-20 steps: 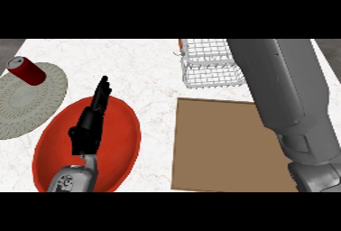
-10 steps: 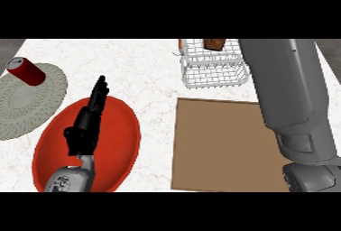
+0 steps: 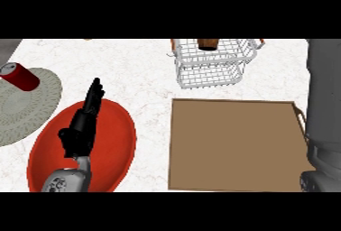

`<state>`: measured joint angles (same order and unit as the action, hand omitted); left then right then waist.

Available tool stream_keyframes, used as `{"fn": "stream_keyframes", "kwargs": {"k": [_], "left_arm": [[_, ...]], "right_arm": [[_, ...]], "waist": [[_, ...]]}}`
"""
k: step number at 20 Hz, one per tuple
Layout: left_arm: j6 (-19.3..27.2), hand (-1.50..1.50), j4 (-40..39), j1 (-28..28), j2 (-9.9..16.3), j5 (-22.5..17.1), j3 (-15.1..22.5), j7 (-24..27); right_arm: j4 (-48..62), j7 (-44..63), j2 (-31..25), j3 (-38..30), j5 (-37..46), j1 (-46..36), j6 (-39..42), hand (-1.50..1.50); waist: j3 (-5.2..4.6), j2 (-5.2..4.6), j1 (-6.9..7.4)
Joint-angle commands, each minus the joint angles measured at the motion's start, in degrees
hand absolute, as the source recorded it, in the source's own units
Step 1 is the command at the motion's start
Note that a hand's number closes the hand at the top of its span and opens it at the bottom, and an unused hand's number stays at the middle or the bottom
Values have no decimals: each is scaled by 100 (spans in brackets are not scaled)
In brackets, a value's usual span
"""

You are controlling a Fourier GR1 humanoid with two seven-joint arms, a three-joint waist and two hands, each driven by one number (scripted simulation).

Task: Pick the cupcake from the tray and place it in the tiered basket

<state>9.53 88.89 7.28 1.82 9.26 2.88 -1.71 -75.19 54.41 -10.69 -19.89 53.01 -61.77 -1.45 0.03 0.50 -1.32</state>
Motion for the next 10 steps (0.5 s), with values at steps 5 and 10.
{"fn": "stream_keyframes", "kwargs": {"k": [5, 10], "left_arm": [[0, 0, 132, -13, 188, -18, -197, -137], [60, 0, 349, -314, 25, 28, -12, -210]], "right_arm": [[-2694, 176, -419, -945, -1368, 1848, 1068, -150], [-4171, -26, -508, -1837, -2679, 3270, 1841, -150]], "waist": [[7, 62, -192], [9, 71, -216]]}}
